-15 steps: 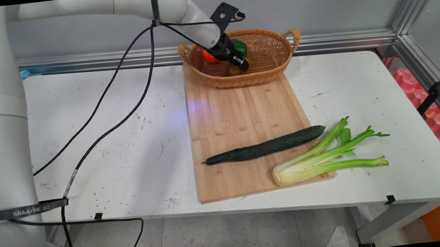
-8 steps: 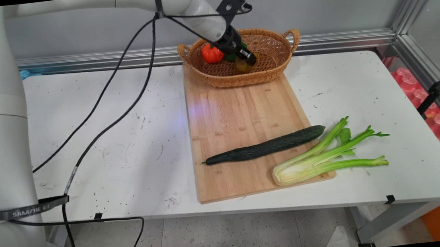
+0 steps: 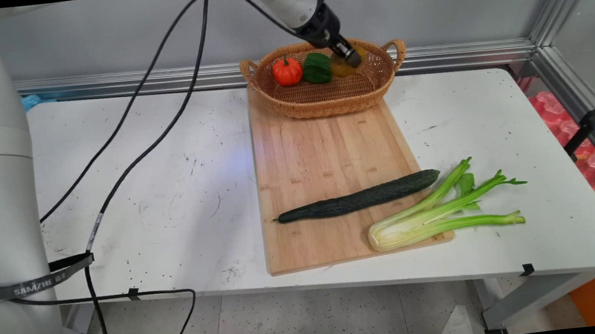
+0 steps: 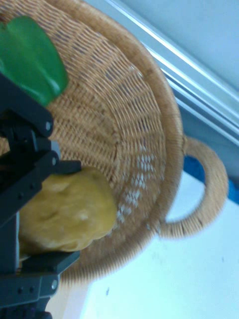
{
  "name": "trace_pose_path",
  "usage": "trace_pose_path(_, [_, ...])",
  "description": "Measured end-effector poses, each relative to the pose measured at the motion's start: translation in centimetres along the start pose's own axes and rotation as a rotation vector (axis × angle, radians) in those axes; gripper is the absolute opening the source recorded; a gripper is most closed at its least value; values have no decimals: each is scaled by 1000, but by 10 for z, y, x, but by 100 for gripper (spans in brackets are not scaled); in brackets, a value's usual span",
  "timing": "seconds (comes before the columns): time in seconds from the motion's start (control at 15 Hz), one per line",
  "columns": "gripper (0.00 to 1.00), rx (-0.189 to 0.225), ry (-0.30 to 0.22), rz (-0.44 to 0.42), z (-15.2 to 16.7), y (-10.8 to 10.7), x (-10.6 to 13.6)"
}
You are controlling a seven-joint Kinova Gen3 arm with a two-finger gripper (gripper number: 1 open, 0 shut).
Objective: Place the picked object on the cutting board
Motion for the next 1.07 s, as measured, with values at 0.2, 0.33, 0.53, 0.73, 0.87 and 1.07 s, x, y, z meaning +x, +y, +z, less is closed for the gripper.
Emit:
trace_pose_path(0.2, [0,-40,0,59,-16,19,12])
trace_pose_path(0.33, [0,-77,-2,98,-27,36,18])
trace_pose_path(0.53, [0,-128,-14,143,-41,64,18])
trace_pose_path(0.73, [0,-170,-26,192,-45,86,7])
trace_pose_path(0.87, [0,-193,-33,236,-42,99,-5])
trace_pose_path(1.07, [0,-213,-36,284,-34,112,-18])
